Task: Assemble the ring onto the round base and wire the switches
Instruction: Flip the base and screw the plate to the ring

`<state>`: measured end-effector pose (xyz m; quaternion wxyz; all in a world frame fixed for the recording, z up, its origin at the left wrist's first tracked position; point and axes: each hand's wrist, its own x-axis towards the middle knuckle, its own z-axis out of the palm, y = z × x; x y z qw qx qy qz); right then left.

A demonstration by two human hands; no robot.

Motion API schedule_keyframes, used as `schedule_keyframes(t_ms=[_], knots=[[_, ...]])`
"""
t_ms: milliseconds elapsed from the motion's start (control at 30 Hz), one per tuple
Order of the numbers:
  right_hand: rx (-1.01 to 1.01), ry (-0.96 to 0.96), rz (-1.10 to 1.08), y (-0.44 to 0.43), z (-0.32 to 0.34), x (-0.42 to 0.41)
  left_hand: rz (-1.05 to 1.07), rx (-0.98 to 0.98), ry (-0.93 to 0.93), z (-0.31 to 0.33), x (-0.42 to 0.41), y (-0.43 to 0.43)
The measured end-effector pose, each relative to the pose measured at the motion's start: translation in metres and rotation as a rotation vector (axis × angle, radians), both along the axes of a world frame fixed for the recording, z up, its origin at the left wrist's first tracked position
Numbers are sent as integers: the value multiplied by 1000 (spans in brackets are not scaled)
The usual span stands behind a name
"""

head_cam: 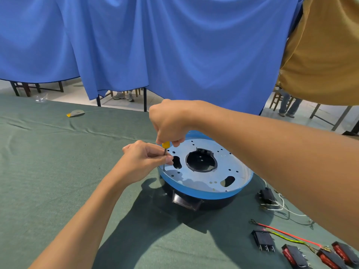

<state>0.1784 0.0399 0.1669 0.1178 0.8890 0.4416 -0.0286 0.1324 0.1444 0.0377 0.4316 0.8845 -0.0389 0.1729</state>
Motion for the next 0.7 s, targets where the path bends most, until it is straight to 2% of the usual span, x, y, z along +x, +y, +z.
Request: schedule_keyframes(t_ms=[100,267,400,500,600,700], knots=[[9,67,-123,9,-1,0,27,7,-2,1,0,-2],[8,167,-189,0,6,0,15,26,1,1,1,-4],[-62,-60,36,-9,9,-4,27,27,-1,-1,1,-4],[-51,-102,84,-7,5,-6,17,10,11,0,0,-3],[-17,-46,17,-3,-1,-3,7,-5,15,1,0,-3],[50,160,-194,-2,0,5,5,17,5,2,0,-4]])
